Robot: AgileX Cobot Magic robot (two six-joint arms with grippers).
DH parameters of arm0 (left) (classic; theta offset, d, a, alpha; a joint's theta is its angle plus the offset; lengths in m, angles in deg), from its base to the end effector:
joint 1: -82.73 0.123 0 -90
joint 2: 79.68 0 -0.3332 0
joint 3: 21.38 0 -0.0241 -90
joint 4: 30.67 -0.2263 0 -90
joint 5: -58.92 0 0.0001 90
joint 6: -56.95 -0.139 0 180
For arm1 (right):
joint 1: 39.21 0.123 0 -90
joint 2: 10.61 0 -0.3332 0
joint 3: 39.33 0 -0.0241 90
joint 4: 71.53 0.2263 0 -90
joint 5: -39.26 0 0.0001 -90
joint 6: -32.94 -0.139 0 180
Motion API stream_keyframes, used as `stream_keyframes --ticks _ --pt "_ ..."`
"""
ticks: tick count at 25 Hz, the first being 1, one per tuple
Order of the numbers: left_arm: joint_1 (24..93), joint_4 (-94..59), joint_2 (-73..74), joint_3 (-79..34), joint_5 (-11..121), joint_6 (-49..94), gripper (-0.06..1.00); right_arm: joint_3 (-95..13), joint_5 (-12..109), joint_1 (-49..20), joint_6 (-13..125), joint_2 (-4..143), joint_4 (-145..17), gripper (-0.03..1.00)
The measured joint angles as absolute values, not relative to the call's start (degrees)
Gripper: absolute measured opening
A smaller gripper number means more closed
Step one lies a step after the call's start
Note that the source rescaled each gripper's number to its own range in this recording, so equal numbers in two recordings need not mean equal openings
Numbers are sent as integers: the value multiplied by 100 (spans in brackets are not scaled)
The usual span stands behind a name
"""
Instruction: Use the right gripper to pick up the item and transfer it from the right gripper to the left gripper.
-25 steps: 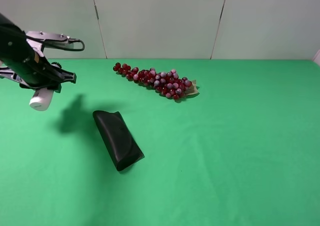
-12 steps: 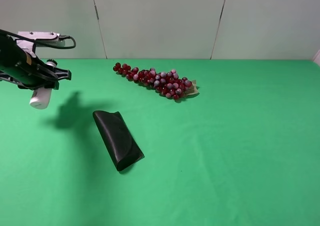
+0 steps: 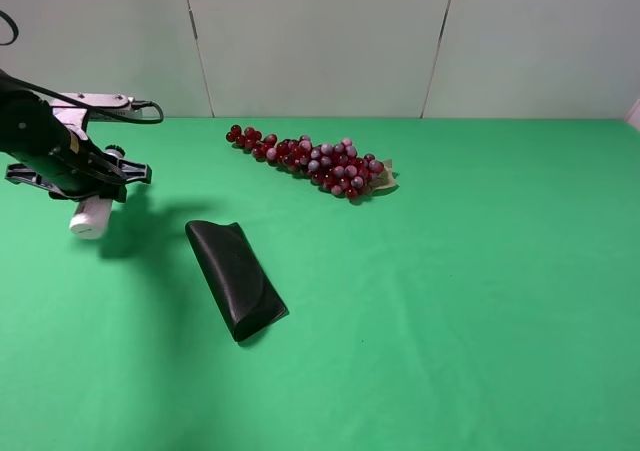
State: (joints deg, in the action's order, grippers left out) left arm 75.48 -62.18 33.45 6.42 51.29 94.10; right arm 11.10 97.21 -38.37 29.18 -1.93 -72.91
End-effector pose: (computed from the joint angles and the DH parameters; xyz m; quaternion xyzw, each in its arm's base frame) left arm 0.3651 -0.0367 0.1520 0.0019 0.9594 0.0011 0.2821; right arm -0.0238 -0.0032 0.2469 0.0216 0.8526 0.0089 0.5221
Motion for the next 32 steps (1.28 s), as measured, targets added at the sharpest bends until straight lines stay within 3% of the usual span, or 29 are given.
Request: stream_keyframes --ticks 4,5,8,10,13,20,32 --pt "7548 -6238 3345 642 5135 9181 3 1110 9721 -3837 2918 -193 -7291 84" --pt "7548 -6238 3345 642 5141 9156 10 1110 9721 -3837 2918 -193 -7291 84" --pt "7548 -6242 3345 642 5176 9137 50 1110 9721 -3837 2918 -193 -7291 84" --pt "7548 -6242 3345 642 5179 9136 68 1110 9721 -3837 2918 -193 -7291 84" --pt "7548 -6242 3345 642 5183 9131 80 1110 9721 -3837 2918 -193 -7291 84" --pt "7548 -6421 2898 642 4729 9126 85 1110 9721 -3837 2918 -193 -7291 84" --pt "7543 -6238 126 644 2641 9120 85 1110 9714 -3837 2918 -193 -7291 84"
